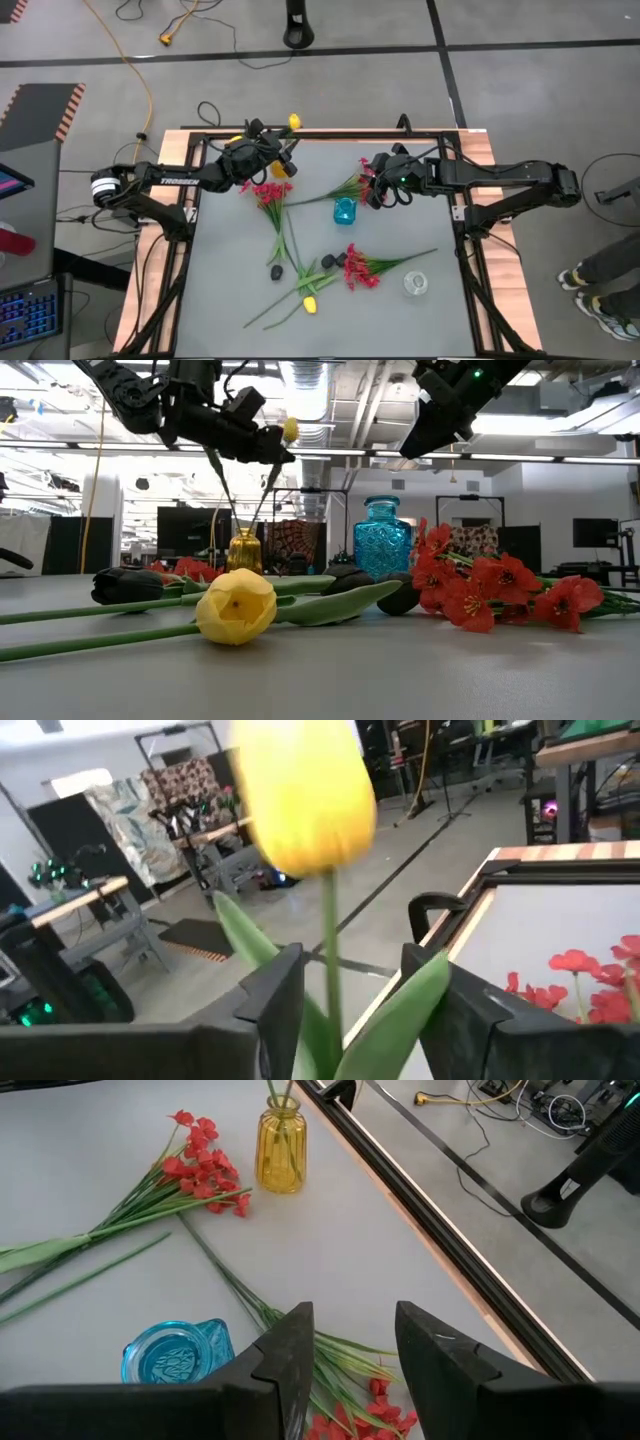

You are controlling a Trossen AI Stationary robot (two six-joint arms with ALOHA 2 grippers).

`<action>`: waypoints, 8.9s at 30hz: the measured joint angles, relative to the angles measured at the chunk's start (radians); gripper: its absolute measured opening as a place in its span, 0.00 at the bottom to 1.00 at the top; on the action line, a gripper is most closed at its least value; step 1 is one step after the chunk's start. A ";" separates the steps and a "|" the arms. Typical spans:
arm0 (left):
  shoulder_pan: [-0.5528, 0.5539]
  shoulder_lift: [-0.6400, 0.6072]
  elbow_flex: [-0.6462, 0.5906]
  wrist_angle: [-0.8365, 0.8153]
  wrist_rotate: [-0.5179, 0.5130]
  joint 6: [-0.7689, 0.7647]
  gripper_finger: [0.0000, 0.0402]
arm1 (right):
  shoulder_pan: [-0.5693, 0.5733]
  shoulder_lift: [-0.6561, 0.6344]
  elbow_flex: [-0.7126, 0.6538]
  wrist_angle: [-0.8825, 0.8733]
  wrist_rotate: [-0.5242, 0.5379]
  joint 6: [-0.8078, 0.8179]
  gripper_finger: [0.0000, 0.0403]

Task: Sort flowers into vase by color
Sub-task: Put the top yellow flower into the yellow vase, then put the left black flower into the blue vase, then put the top red flowers into the transparent vase

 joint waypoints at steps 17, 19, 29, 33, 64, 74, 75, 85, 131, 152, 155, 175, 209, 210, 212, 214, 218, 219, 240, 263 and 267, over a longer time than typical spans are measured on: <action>-0.120 -0.237 0.000 -0.087 0.010 0.004 0.41 | 0.000 0.000 0.000 0.000 0.000 0.000 0.42; -0.152 -0.267 0.000 -0.137 0.010 0.005 0.41 | 0.000 0.000 0.000 0.000 0.000 0.000 0.42; -0.346 -0.378 0.000 -0.446 0.011 -0.058 0.41 | 0.000 0.000 0.000 -0.001 0.000 0.000 0.42; -0.418 -0.383 0.000 -0.564 0.046 -0.029 0.41 | 0.000 0.000 0.000 -0.001 0.000 0.000 0.42; -0.482 0.081 0.129 -1.151 0.333 0.226 0.41 | 0.001 0.000 0.000 -0.002 -0.001 0.000 0.42; -0.502 0.226 0.190 -1.181 0.289 0.377 0.41 | 0.001 0.000 0.000 -0.002 -0.003 0.000 0.42; -0.504 0.230 0.193 -1.183 0.289 0.377 0.41 | 0.001 0.000 0.000 -0.002 -0.003 0.000 0.42; -0.507 0.240 0.193 -1.209 0.289 0.338 0.36 | 0.001 0.000 0.000 -0.003 -0.003 0.000 0.42; -0.507 -0.072 0.215 -1.109 0.281 0.059 0.01 | 0.001 0.000 0.000 -0.003 -0.003 0.000 0.42; -0.507 -0.152 0.215 -0.316 0.278 -0.085 0.01 | 0.001 0.000 0.000 -0.002 -0.003 0.000 0.42; -0.503 -0.152 0.215 -0.237 0.277 -0.076 0.01 | 0.001 0.000 0.000 -0.002 -0.003 0.000 0.42; -0.389 0.206 0.215 0.378 0.279 -0.172 0.01 | 0.001 0.000 0.000 -0.002 -0.003 0.000 0.42; -0.361 0.274 0.216 0.130 0.150 -0.334 0.32 | 0.001 0.000 0.000 -0.002 -0.003 0.000 0.42; -0.361 0.274 0.216 0.117 0.150 -0.327 0.33 | 0.001 0.000 0.000 -0.002 -0.003 0.000 0.42; -0.361 0.274 0.216 0.100 0.150 -0.315 0.36 | 0.001 0.000 0.000 -0.002 -0.003 0.000 0.42; -0.361 0.274 0.216 0.097 0.150 -0.308 0.39 | 0.001 0.000 0.000 -0.002 -0.002 0.000 0.42; -0.361 0.271 0.216 0.090 0.150 -0.304 0.40 | 0.001 0.000 0.000 -0.002 -0.002 0.000 0.42; -0.361 0.265 0.216 0.077 0.150 -0.296 0.40 | 0.001 0.000 0.000 -0.002 -0.003 0.000 0.42; -0.361 -0.061 0.216 -0.503 0.145 -0.160 0.41 | 0.001 0.000 0.000 -0.002 -0.003 0.000 0.42; -0.350 0.251 0.216 -0.594 0.089 -0.179 0.41 | 0.001 0.000 0.000 -0.002 -0.003 0.000 0.42; -0.324 0.332 0.216 -0.549 0.087 -0.164 0.41 | 0.001 0.000 0.000 -0.003 -0.003 0.000 0.42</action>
